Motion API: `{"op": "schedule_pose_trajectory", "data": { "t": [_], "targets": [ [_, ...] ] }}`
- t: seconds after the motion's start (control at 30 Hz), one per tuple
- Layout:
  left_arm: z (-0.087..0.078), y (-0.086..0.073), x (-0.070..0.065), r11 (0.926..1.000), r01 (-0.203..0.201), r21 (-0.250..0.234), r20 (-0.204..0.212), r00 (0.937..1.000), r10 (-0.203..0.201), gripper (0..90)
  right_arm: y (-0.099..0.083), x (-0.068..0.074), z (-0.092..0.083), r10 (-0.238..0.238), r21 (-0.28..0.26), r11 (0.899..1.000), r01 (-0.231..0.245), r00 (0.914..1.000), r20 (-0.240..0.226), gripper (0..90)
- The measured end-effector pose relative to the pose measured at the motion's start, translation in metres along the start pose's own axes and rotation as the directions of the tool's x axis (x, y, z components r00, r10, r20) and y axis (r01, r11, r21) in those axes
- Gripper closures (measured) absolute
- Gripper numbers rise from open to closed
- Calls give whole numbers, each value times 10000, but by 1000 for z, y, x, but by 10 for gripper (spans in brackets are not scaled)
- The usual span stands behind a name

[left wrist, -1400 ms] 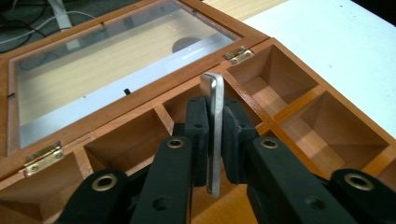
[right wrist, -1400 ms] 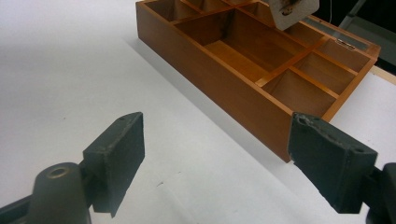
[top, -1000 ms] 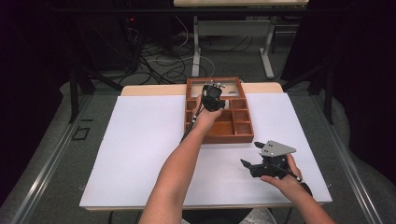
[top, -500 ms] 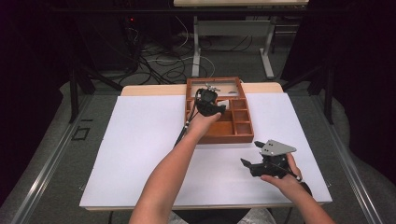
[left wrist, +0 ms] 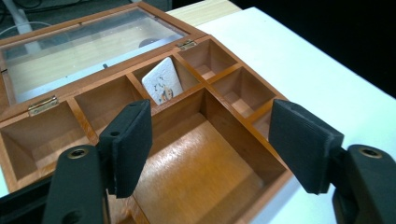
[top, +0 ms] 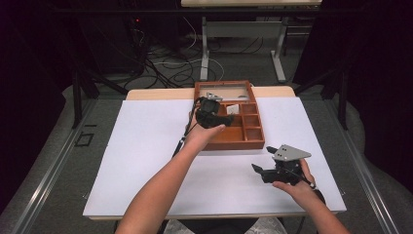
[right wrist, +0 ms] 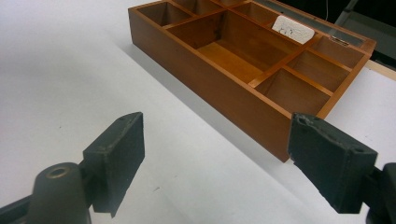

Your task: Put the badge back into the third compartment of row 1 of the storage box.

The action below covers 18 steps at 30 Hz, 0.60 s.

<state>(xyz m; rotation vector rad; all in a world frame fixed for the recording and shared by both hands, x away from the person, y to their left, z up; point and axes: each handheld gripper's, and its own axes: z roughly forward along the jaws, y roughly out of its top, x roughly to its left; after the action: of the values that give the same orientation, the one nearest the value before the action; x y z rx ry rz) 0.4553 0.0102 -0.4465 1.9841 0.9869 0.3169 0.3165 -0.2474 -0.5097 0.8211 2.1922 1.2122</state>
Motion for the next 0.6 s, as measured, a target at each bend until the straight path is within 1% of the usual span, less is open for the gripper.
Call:
{"op": "schedule_pose_trajectory", "data": {
  "t": [0.03, 0.13, 0.17, 0.23, 0.3, 0.4, 0.43, 0.5, 0.53, 0.57, 0.6],
  "targets": [
    [-4, -1, -1, 10000, 14, 13, -16, 10000, -14, 269, 0, 0, 0, 122, 14, 9999, -122, 9999, -29, 187],
    [-16, -5, -1, 9997, -109, -241, -81, 9999, 107, 236, 0, -1, -1, 200, 191, 9996, -200, 9998, -47, 187],
    [-20, -7, -1, 9996, -80, -274, -53, 10000, 78, 213, 0, -1, -1, 282, 82, 9996, -281, 9996, -27, 187],
    [-28, -12, 0, 9993, -1, -373, 26, 10000, 2, 171, 0, -2, -1, 219, 34, 9998, -219, 9998, -21, 187],
    [-37, -16, 2, 9988, -47, -495, 45, 10000, 50, 163, 0, -2, -2, 244, 17, 9997, -244, 9997, 9, 187],
    [-50, -24, 4, 9972, 107, -740, 161, 9998, -96, 156, 1, -3, -2, 259, 28, 9997, -259, 9997, 51, 186],
    [-55, -27, 4, 9963, 206, -833, 200, 9996, -190, 149, 1, -2, -2, 342, 3, 9994, -342, 9994, 111, 187],
    [-63, -32, 6, 9948, 208, -994, 301, 9994, -179, 137, 1, -3, -3, 305, -20, 9995, -305, 9995, 108, 187],
    [-66, -34, 6, 9944, 342, -997, 337, 9990, -310, 119, 1, -2, -3, 366, -45, 9993, -365, 9993, 114, 187],
    [-70, -37, 6, 9930, 501, -1071, 413, 9981, -459, 81, 1, -3, -3, 333, -58, 9994, -332, 9994, 104, 186],
    [-73, -41, 7, 9910, 566, -1214, 449, 9977, -515, 43, 1, -4, -3, 365, -76, 9993, -364, 9993, 83, 186]
  ]
}}
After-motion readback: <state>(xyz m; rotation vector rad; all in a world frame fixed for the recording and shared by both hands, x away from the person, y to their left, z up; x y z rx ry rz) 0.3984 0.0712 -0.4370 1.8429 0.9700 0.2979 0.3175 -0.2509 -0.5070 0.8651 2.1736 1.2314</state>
